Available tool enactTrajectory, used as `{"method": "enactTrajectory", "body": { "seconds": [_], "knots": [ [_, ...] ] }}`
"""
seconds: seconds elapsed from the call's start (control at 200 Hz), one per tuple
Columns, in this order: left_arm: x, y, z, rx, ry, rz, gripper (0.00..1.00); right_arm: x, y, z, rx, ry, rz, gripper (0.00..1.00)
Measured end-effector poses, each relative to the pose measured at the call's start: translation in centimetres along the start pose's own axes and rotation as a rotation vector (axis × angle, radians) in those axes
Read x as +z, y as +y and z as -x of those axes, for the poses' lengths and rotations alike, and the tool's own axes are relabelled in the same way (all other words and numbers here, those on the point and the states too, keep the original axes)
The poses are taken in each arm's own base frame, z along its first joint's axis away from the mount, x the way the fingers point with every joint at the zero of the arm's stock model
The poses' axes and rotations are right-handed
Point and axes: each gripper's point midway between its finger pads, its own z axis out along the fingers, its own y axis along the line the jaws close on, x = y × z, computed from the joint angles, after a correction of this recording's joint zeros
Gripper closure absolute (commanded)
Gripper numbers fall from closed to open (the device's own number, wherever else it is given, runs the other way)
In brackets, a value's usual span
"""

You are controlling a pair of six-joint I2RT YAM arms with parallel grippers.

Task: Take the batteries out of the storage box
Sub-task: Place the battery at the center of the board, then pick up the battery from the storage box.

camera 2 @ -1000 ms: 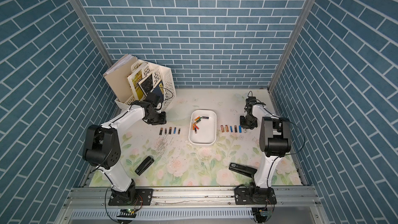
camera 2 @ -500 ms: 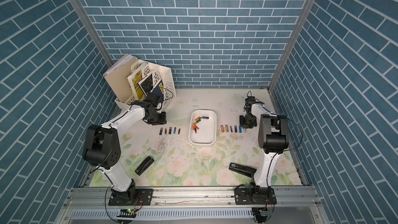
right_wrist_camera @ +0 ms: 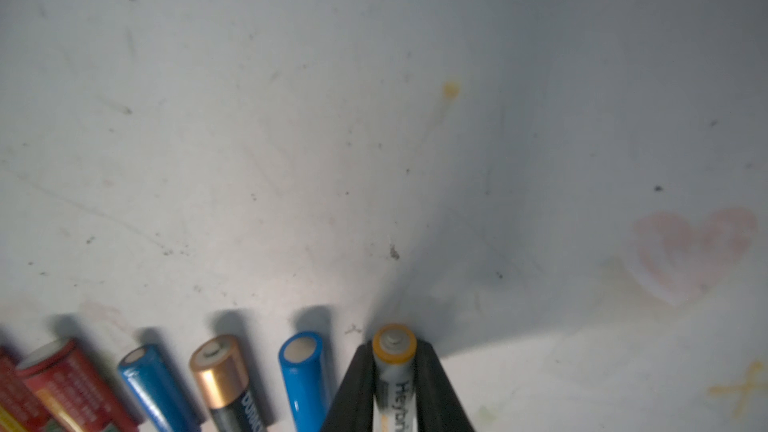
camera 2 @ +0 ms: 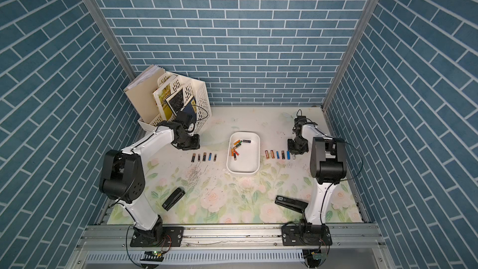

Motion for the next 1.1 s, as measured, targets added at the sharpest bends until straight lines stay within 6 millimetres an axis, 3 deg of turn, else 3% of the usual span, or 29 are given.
{"method": "enactTrajectory", "body": {
  "seconds": [0.485, 0.74, 0.93, 1.1],
  "knots": [
    [0.0, 0.0, 0.0, 0.0, 0.0, 0.0, 0.65, -0.1, 0.0, 0.0, 0.0, 0.001, 0.0, 0.73],
    [-0.2, -0.1, 0.0, -0.002, 0.003, 0.001, 0.65, -1.3, 0.1, 1.3, -0.001, -0.03, 0.001, 0.73],
    [-1.7, -1.3, 1.8, 0.017, -0.04, 0.009, 0.65, -3.5, 0.2, 2.6, -0.002, -0.072, 0.0, 0.73],
    [-3.1, -5.0, 4.1, 0.072, -0.103, 0.025, 0.64, -7.5, 0.8, 3.6, -0.005, -0.159, 0.017, 0.72]
  ]
}}
